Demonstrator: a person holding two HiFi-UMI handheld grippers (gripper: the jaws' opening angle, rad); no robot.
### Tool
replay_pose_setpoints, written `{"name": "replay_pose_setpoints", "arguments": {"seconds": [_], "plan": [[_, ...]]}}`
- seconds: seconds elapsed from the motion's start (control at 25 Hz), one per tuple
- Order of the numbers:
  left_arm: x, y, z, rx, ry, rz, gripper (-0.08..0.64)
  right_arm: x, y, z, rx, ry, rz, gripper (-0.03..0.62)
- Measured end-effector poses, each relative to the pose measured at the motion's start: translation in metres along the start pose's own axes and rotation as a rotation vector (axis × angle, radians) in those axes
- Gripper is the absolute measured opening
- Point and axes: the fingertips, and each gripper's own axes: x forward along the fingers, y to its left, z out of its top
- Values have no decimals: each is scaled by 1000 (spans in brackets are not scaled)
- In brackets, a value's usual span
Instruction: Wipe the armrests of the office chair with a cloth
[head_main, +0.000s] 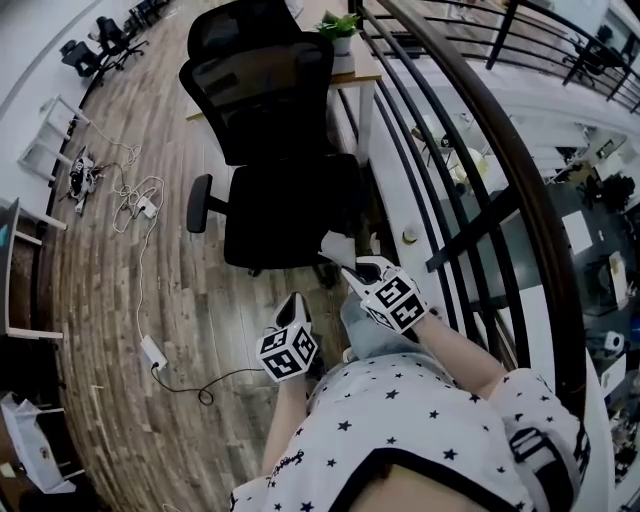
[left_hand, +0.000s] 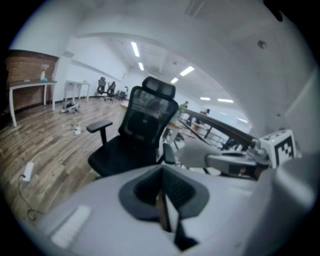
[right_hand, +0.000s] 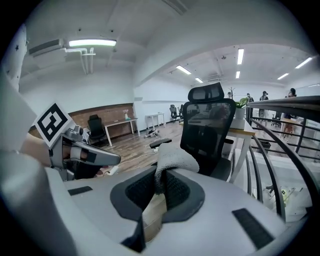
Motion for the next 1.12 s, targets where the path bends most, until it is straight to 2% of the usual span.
{"name": "replay_pose_setpoints", "arguments": {"seconds": [0.4, 1.12], "plan": [[-17, -6, -1, 19, -38, -3, 6, -18, 32, 3, -11, -36, 47, 31], [-25, -7, -2, 32, -48, 3, 6, -23, 41, 12, 0, -87, 50, 31]]}}
